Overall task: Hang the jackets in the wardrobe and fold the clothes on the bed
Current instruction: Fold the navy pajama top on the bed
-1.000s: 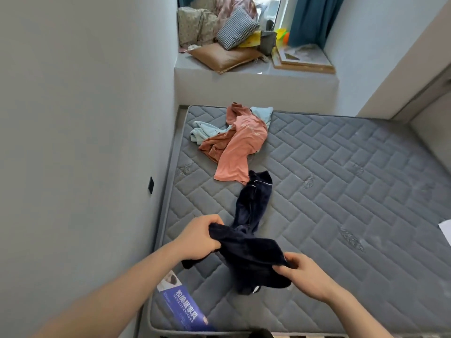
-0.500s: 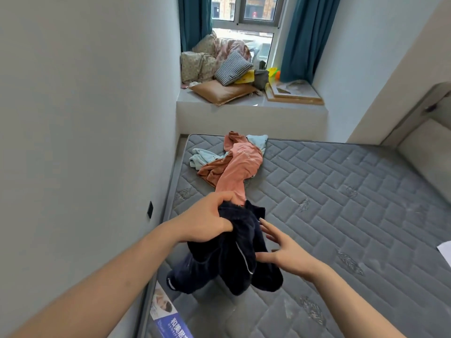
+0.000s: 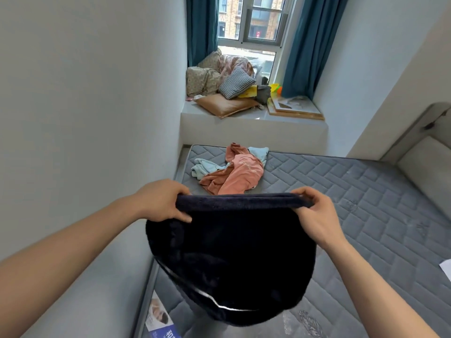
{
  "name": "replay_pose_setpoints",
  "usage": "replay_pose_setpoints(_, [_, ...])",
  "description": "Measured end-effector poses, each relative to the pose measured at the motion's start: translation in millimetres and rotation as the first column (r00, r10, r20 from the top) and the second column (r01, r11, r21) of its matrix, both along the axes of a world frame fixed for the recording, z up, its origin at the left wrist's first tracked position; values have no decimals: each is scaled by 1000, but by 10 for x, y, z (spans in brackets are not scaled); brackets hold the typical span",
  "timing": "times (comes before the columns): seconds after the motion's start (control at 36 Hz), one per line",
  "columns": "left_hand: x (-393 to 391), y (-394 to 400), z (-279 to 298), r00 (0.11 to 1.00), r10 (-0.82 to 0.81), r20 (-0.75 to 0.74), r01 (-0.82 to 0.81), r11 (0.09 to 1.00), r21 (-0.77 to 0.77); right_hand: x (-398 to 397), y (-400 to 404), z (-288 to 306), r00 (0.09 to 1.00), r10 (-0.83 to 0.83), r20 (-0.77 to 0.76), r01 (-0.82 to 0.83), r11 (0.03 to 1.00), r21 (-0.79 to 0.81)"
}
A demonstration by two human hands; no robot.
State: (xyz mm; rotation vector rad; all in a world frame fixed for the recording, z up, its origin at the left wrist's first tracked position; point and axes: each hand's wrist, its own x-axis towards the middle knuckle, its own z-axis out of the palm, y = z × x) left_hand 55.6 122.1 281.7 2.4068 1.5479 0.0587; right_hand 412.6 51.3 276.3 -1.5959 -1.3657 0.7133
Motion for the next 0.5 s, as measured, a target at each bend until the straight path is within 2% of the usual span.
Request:
replay_pose_setpoints(0.06, [-63, 70, -28, 994, 98, 45, -102, 989, 109, 47, -14, 124, 1000, -15, 14, 14, 999, 41])
replay_pose_setpoints(0.14, [-156, 117, -96, 965, 222, 138, -241, 960, 141, 119, -64, 198, 997, -51, 61, 47, 997, 62])
replay_pose_setpoints(0.31, [-185, 43, -474, 940, 266, 213, -308, 930, 201, 256, -229, -9, 985, -66, 163, 63, 998, 22])
replay_pose_setpoints(0.39, [-161, -69, -828, 918, 343, 197, -363, 929, 71, 326, -342, -303, 966, -66, 249, 90, 992, -86])
replay_pose_setpoints(0.5, [-84, -338, -1410, 873, 448, 194, -407, 888, -215, 477, -610, -930, 920, 66, 385, 98, 915, -392])
